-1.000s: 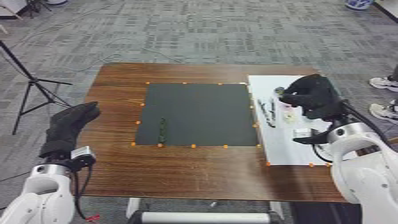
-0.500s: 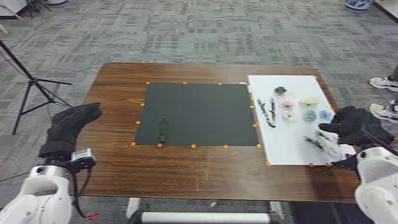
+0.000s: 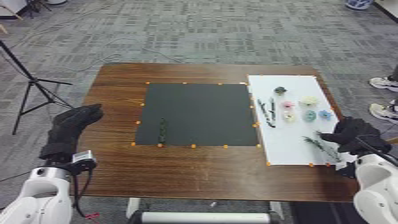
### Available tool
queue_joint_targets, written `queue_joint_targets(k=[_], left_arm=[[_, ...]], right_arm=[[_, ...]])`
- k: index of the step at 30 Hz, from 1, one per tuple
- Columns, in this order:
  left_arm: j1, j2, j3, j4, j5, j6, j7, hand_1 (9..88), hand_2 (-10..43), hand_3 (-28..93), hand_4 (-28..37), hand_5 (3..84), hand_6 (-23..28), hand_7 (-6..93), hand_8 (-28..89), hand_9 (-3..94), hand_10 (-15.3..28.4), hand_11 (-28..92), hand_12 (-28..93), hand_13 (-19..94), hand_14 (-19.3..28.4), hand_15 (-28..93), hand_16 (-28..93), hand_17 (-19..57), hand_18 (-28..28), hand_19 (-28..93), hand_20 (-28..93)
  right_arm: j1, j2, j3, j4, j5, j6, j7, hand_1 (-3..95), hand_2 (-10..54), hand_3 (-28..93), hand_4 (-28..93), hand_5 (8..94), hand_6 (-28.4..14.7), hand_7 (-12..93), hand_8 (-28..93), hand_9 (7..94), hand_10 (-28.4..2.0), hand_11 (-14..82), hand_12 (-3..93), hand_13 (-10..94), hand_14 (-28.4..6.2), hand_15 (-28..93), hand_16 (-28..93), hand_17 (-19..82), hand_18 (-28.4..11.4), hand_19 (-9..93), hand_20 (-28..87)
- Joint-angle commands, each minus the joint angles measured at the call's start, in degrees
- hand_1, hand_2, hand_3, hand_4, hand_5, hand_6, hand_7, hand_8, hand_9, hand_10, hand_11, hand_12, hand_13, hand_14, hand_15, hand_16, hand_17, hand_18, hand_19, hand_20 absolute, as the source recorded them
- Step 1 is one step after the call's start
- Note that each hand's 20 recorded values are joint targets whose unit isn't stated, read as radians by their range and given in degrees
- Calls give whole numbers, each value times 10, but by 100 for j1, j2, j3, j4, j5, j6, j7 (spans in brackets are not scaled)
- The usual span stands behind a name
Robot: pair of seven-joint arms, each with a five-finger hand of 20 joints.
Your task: Arrange flowers
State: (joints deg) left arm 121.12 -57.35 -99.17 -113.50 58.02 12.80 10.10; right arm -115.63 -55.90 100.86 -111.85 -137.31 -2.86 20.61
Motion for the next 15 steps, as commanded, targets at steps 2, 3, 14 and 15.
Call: queue_joint_targets(k=[2, 3, 14, 15], left_arm=[[124, -105, 20, -71, -3, -85, -40, 298, -12, 674, -179, 532, 29, 172, -80, 529, 139, 212, 117, 411, 168, 195, -15, 85, 108, 48, 177], [141, -104, 9, -77, -8, -91, -35, 298, -12, 673, -179, 532, 29, 172, -80, 529, 139, 212, 116, 411, 168, 195, -15, 85, 108, 47, 177], [225, -39, -141, -152, -2, -81, -52, 298, -12, 673, -180, 532, 28, 172, -79, 529, 139, 213, 117, 412, 168, 196, -15, 85, 109, 48, 177], [233, -25, -169, -162, -6, -79, -59, 298, -12, 673, -181, 532, 29, 172, -79, 529, 139, 213, 117, 412, 168, 195, -15, 85, 108, 48, 176]], right_arm=[[-69, 20, -180, 289, -299, 76, 32, 374, -95, 654, -192, 659, -28, 390, -49, 801, -120, 452, 338, 902, -32, 610, 349, 619, -160, 932, 606], [-55, 49, -227, 320, -310, 157, 85, 380, -95, 653, -199, 657, -26, 387, -1, 802, -119, 452, 338, 902, -32, 610, 349, 619, -158, 932, 605], [193, 307, -384, 131, -264, 578, 155, 549, -90, 600, -202, 700, 6, 392, 208, 864, -102, 454, 335, 937, -21, 608, 335, 662, -148, 932, 600], [228, 332, -385, 53, -185, 590, 154, 551, -88, 598, -204, 704, 7, 389, 208, 869, -101, 450, 332, 937, -20, 612, 329, 664, -147, 932, 599]])
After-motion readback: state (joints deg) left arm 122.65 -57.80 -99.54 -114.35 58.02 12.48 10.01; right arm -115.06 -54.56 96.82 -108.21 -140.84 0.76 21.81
